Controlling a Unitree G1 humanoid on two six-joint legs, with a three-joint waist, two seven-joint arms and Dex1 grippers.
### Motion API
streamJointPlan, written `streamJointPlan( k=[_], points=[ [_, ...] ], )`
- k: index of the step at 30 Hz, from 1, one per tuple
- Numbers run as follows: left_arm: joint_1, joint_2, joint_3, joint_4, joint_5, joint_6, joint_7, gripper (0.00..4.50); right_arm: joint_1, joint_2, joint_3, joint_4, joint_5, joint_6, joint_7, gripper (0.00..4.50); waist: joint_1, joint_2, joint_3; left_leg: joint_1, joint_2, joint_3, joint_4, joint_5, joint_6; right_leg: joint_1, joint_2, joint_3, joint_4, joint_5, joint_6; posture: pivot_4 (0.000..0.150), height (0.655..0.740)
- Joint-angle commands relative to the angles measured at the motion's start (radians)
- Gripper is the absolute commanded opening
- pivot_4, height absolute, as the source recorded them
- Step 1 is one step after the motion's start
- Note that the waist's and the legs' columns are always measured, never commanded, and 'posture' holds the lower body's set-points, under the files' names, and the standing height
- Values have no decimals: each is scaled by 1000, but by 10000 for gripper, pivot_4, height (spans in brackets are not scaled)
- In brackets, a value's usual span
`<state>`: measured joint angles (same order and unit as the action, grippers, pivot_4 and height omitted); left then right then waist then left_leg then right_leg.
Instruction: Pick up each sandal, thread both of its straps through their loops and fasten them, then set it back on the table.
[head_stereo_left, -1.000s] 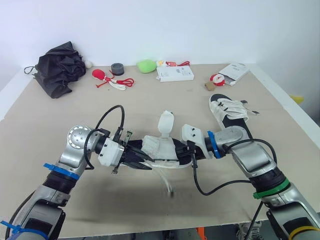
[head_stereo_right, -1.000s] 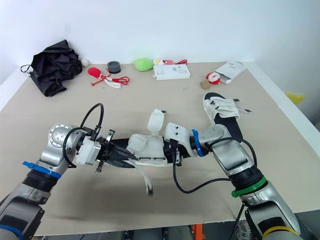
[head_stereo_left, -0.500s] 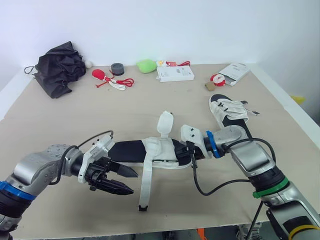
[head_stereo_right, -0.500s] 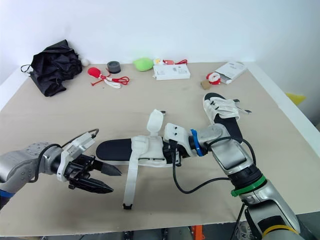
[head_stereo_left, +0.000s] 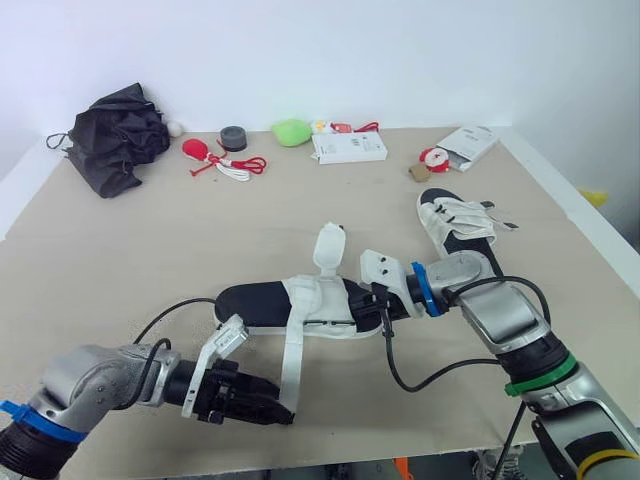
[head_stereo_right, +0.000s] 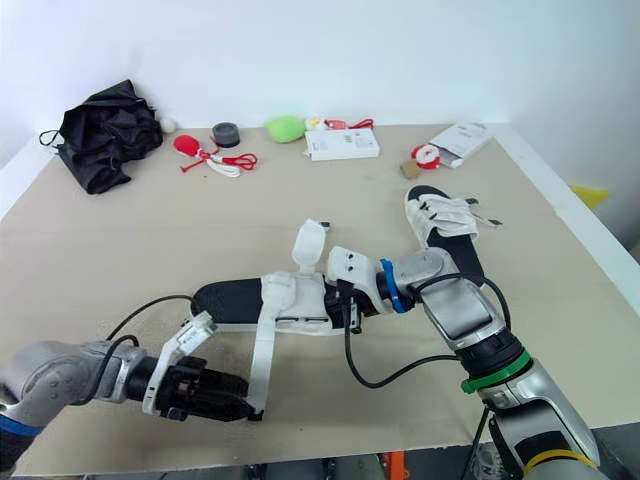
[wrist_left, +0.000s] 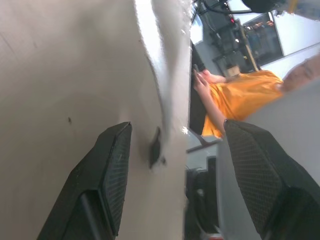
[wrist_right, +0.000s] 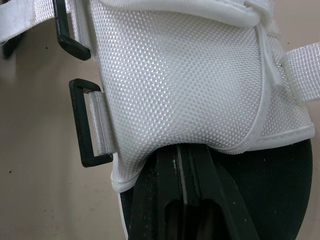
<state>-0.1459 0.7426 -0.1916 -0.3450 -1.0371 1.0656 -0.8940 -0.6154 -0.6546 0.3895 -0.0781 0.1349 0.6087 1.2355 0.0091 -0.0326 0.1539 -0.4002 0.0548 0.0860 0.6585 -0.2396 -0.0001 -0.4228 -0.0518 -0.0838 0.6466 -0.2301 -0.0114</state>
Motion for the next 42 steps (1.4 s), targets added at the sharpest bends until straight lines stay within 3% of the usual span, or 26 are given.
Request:
streamJointPlan(
  k=[1,3,4,6,8,9,18,22,27,33,38,42],
  points=[
    [5,-24,18,-17,4,-3,14,26459,45,-19,78,24,-30,38,19,0,0,0,0,0,0,0,0,0,0,0,0,0,0,0,0,1500,7400],
    [17,-46,35,-20,-20,14,24,23293,47,-23,76,19,-28,44,19,0,0,1,0,0,0,0,0,0,0,0,0,0,0,0,0,1500,7400],
    [22,-50,42,-21,-30,23,25,17610,48,-24,75,16,-28,46,19,0,0,1,0,0,-1,0,0,0,0,0,0,0,0,0,0,1500,7400],
    [27,-55,50,-21,-32,31,22,12823,50,-27,74,10,-27,50,19,0,0,1,0,0,-1,0,0,0,0,0,-1,0,0,0,0,1500,7400],
    [29,-58,54,-22,-29,37,19,2499,51,-29,74,7,-26,54,19,0,0,1,0,0,-2,0,0,0,0,0,-1,0,0,0,0,1500,7400],
    [30,-60,57,-21,-30,42,19,811,51,-31,73,5,-25,57,20,0,0,1,0,0,-2,0,0,0,0,0,-1,0,0,0,0,1500,7400],
    [10,-49,85,11,-57,85,5,811,47,-31,72,7,-24,62,18,0,0,1,0,0,-4,0,0,-1,0,0,-3,0,0,-1,0,1500,7400],
    [-122,-32,153,90,-164,192,-18,811,42,-25,72,18,-26,56,16,0,2,0,0,0,-4,-1,0,-1,0,1,-3,-1,0,-1,0,1500,7400],
    [-380,-113,253,324,-306,327,84,811,31,-13,72,39,-29,43,11,0,1,0,0,0,-5,-5,1,1,0,3,-2,-4,0,-1,1,1500,7400],
    [-435,-159,303,384,-345,393,165,811,29,-10,71,44,-31,39,12,0,-6,-3,0,1,-6,-4,0,0,0,4,-3,-1,0,-2,3,1500,7400],
    [-438,-176,326,386,-350,417,190,811,29,-10,71,45,-31,39,12,0,-4,-3,0,1,-6,-5,0,1,-2,5,-5,-3,1,-1,3,1500,7400],
    [-632,-347,226,630,-101,215,199,811,23,8,65,50,-35,33,-11,0,7,-8,1,6,-9,-9,1,3,-1,12,-5,-8,0,-1,3,1500,7400]
  ],
)
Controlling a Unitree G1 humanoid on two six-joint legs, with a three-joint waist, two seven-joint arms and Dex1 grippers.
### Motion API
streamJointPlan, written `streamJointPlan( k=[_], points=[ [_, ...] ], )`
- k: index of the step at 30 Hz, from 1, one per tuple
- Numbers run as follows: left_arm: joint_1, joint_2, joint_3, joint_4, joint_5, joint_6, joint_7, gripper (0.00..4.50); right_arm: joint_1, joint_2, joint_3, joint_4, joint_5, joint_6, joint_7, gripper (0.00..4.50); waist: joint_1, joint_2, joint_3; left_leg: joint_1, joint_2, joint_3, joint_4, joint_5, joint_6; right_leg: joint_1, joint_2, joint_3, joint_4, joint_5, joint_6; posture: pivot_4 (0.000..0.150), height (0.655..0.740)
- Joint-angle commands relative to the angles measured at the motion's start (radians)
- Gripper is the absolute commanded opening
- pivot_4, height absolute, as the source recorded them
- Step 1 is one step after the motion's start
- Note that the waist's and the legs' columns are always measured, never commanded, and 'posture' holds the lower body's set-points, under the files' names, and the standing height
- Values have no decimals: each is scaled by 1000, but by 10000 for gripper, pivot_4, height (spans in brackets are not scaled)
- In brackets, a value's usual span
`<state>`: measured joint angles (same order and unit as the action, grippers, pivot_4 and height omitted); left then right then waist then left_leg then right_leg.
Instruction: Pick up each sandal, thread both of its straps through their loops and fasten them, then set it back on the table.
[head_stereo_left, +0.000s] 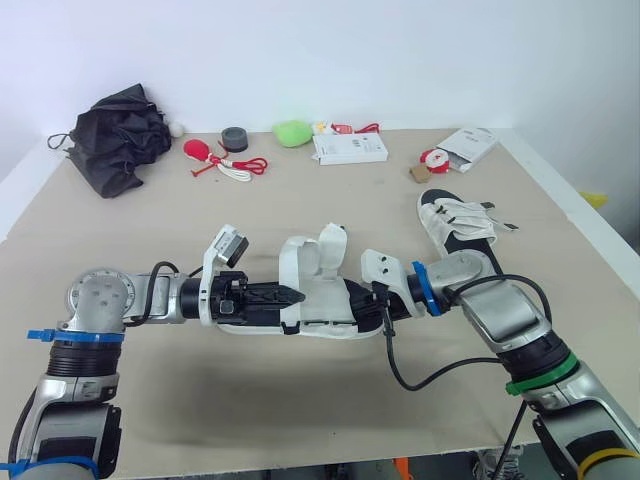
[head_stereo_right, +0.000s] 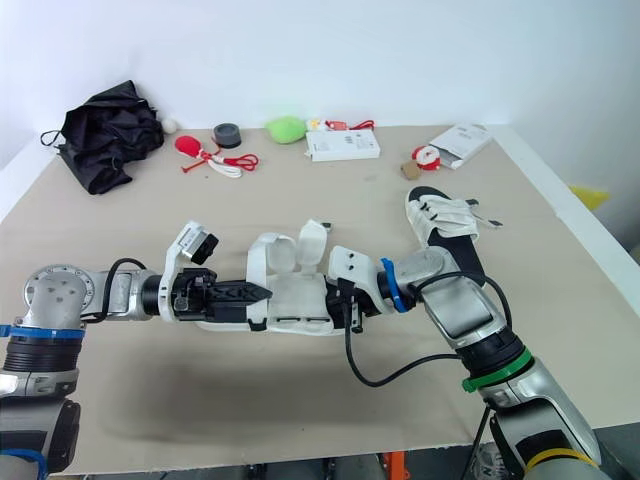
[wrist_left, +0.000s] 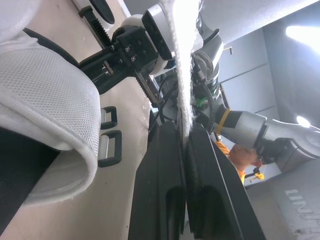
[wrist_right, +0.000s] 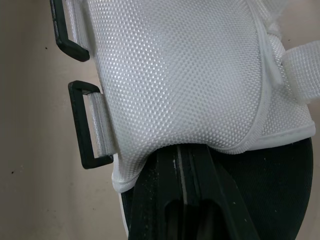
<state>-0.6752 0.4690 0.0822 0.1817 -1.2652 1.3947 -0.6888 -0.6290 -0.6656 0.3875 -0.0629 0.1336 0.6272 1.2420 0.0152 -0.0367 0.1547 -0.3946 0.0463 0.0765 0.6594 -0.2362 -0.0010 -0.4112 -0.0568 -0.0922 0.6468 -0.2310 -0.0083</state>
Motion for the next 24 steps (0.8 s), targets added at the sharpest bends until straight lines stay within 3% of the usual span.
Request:
streamJointPlan(
  k=[1,7,19,24],
  points=[
    [-115,-82,-49,122,152,-126,-16,811,38,19,66,34,-33,15,-18,0,-4,-5,0,2,0,0,0,0,0,2,0,-1,0,0,0,1500,7400],
    [-160,-110,-78,207,277,-194,-91,811,43,24,65,31,-32,15,-26,0,-19,-1,0,5,2,3,-5,-1,-2,1,1,6,0,0,-1,1500,7400],
    [-166,-87,19,210,215,93,-132,811,47,23,62,24,-28,22,-27,0,-19,-1,1,5,3,2,-5,-2,-4,1,2,3,0,-2,-2,1500,7400],
    [-97,-64,-31,137,262,110,-152,811,49,26,62,22,-27,25,-29,0,-20,-1,1,5,3,2,-5,-2,-4,1,1,3,0,-3,-2,1500,7400]
  ],
)
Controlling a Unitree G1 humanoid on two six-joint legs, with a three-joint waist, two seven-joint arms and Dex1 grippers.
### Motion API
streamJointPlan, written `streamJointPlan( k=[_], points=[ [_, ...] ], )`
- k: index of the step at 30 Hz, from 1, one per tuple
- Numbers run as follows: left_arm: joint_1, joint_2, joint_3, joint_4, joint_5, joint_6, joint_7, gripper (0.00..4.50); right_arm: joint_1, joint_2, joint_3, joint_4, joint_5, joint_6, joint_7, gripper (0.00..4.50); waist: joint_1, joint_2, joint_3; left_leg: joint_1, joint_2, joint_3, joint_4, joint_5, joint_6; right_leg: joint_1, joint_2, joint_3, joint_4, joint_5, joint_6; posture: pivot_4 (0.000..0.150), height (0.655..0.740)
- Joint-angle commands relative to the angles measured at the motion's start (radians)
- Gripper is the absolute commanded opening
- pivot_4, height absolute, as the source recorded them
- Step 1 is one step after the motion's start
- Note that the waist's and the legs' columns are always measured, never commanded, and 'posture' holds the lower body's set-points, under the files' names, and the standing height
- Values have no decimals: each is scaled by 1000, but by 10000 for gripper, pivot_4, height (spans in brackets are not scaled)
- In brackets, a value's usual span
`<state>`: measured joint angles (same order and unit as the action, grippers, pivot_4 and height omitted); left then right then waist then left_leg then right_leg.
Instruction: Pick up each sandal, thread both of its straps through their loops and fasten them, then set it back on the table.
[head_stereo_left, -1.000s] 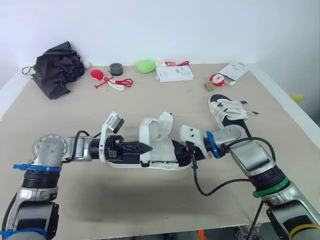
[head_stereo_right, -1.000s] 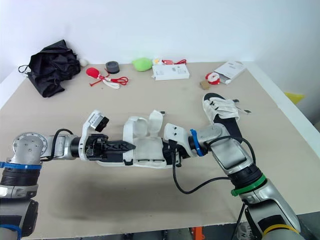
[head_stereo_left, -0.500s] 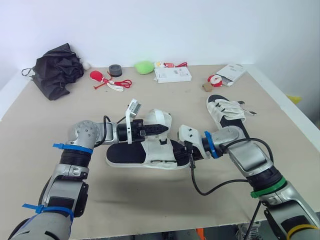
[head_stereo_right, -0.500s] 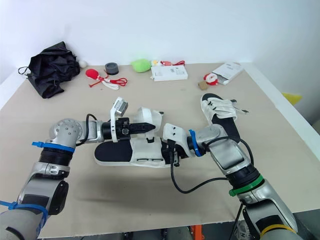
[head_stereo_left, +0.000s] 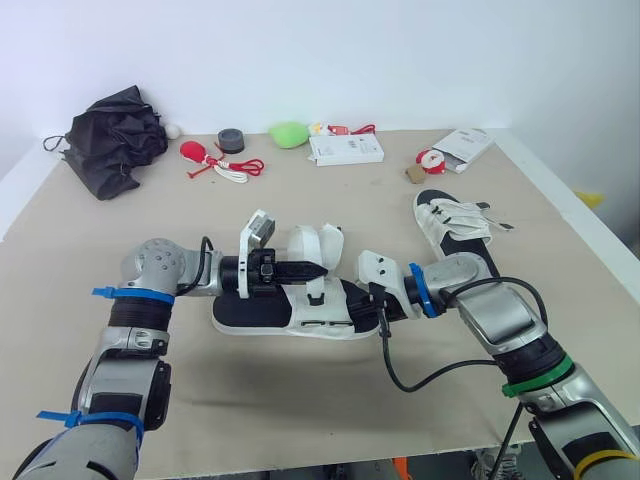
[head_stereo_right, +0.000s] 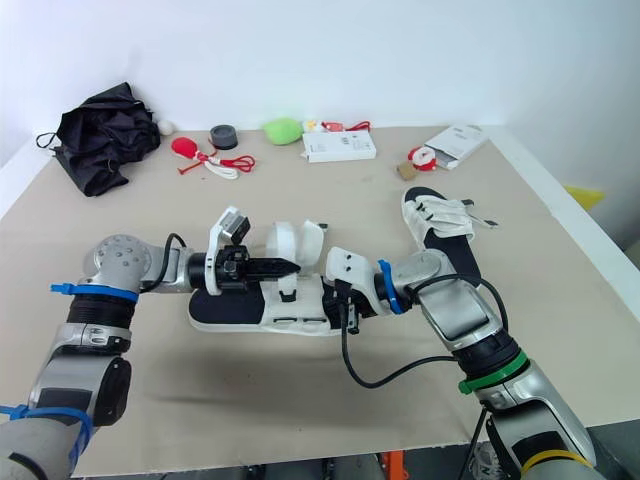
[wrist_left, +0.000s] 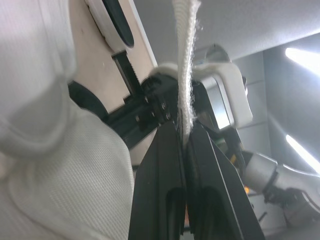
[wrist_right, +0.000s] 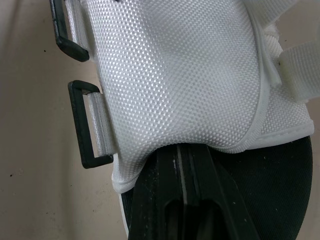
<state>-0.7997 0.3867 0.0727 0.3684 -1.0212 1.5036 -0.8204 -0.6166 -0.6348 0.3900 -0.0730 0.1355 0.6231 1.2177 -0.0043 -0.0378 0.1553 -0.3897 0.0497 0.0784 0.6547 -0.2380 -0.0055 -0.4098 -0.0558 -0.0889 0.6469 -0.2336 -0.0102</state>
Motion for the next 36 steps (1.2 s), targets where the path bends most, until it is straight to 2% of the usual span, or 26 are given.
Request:
streamJointPlan(
  k=[1,8,18,27,36],
  points=[
    [38,21,-32,-58,29,-8,-25,811,37,-6,59,31,-28,31,-5,0,0,0,0,0,0,0,0,0,0,0,-1,0,0,0,0,1500,7400],
    [63,19,-59,-73,71,-37,-50,811,38,-8,57,28,-28,35,-8,0,1,0,0,0,0,0,0,0,-1,0,-1,0,0,0,0,1500,7400],
    [26,-66,81,-51,31,67,39,811,38,-7,57,32,-30,36,-11,0,1,0,0,0,0,-1,0,0,-1,0,-2,-1,0,0,0,1500,7400],
    [118,52,-47,-197,80,30,-24,811,34,0,58,45,-33,28,-15,0,0,0,0,0,1,-1,0,0,-1,0,-2,0,0,0,0,1500,7400],
    [179,-26,-24,-293,67,-29,22,811,36,3,56,43,-33,29,-18,0,0,0,0,0,2,-1,-1,0,-1,0,-1,0,0,-1,-2,1500,7400]
  ],
)
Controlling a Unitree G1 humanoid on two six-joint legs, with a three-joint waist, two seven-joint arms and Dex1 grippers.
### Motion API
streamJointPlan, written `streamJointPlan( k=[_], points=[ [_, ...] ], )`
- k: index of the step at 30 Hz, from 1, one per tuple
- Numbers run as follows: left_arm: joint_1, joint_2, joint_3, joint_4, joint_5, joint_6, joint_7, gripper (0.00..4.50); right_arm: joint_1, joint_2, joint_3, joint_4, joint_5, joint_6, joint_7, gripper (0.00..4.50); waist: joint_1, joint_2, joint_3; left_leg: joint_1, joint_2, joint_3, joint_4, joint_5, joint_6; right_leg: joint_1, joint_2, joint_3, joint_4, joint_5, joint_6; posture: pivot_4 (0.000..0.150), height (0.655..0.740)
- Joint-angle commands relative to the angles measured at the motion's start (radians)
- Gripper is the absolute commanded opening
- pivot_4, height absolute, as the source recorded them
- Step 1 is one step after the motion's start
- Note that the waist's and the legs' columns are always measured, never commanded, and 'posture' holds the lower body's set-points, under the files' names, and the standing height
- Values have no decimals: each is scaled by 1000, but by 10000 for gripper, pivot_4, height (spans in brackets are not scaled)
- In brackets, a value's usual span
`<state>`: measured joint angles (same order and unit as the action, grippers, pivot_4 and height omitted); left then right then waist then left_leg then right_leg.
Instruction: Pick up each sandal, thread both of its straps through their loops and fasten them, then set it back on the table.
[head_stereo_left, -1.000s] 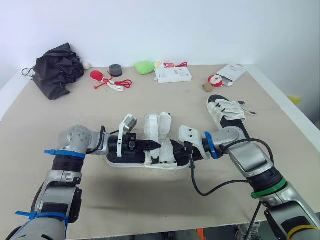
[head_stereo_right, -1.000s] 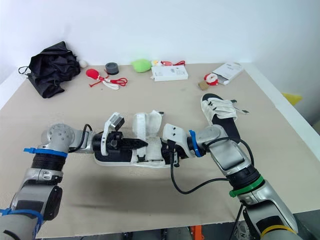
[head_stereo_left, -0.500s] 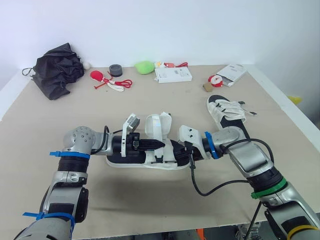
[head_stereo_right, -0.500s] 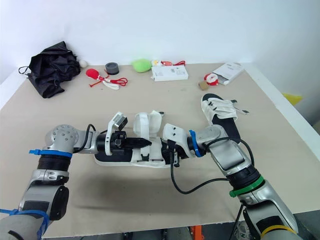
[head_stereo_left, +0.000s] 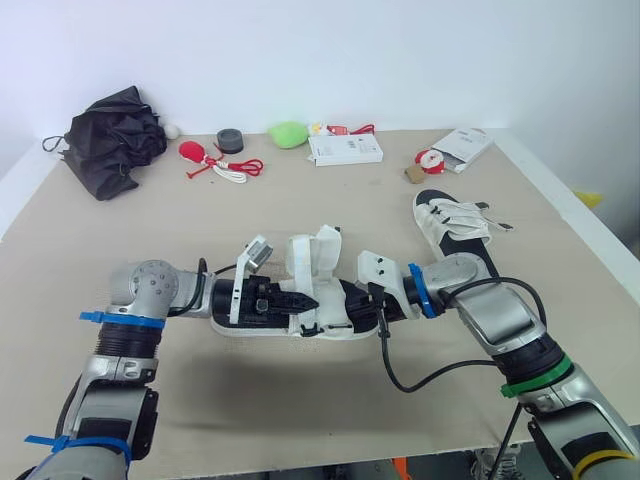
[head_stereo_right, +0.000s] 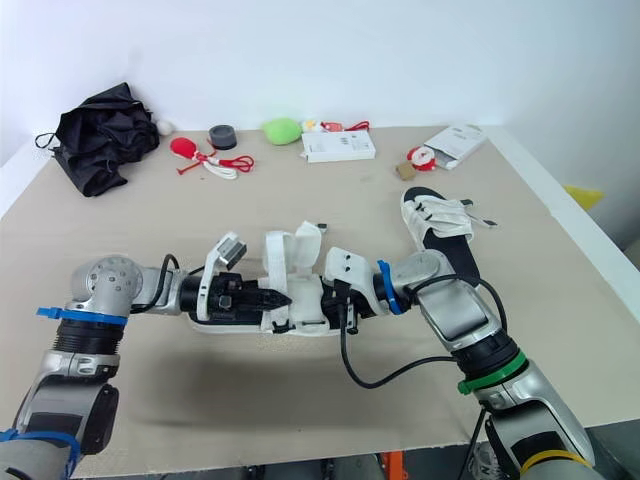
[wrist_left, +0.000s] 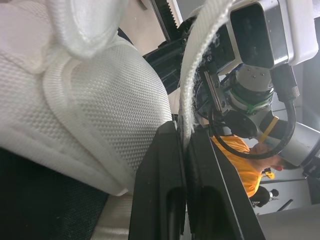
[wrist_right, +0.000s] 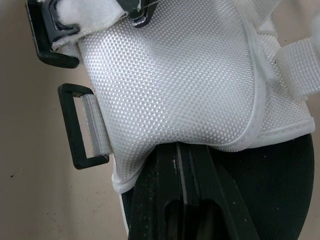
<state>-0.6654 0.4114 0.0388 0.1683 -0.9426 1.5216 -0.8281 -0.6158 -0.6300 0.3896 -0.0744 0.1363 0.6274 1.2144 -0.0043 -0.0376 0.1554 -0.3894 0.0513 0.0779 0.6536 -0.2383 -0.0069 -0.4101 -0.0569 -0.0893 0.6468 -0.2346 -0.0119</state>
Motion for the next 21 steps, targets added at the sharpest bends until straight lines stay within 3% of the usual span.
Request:
streamJointPlan(
  k=[1,5,8,12,13,15,16,21],
  points=[
    [47,-60,17,-104,-13,-49,39,811,36,-2,57,44,-33,25,-15,0,0,0,0,0,0,0,0,0,0,0,0,0,0,0,0,1500,7400],
    [97,10,-55,-208,11,-102,-26,811,37,-1,56,46,-33,22,-15,0,1,0,0,0,0,0,0,0,0,0,0,0,0,0,0,1500,7400],
    [142,120,-171,-287,99,-253,-128,811,34,1,57,49,-34,21,-14,0,0,0,0,1,0,0,-1,0,-1,0,0,0,0,-1,-1,1500,7400],
    [160,177,-247,-292,207,-460,-215,811,33,4,60,51,-36,17,-12,0,0,1,0,2,2,0,-2,-1,-1,0,2,0,0,-2,-4,1500,7400],
    [158,176,-252,-281,236,-513,-217,4848,31,5,60,53,-36,16,-11,0,0,1,0,2,2,0,-2,-1,-1,0,2,0,0,-2,-4,1500,7400],
    [153,167,-244,-272,252,-574,-231,6912,30,6,61,56,-37,13,-10,0,1,1,0,2,3,0,-3,-1,-1,0,3,-1,0,-3,-5,1500,7400],
    [147,154,-233,-267,253,-588,-222,12082,29,6,61,57,-38,12,-9,0,3,1,0,2,4,0,-3,-1,-1,0,4,-1,0,-3,-5,1500,7400],
    [101,129,-134,-259,123,-479,-230,25594,28,7,63,58,-38,9,-6,0,4,1,0,2,4,0,-2,-1,-1,0,4,-1,0,-3,-4,1500,7400]
  ],
)
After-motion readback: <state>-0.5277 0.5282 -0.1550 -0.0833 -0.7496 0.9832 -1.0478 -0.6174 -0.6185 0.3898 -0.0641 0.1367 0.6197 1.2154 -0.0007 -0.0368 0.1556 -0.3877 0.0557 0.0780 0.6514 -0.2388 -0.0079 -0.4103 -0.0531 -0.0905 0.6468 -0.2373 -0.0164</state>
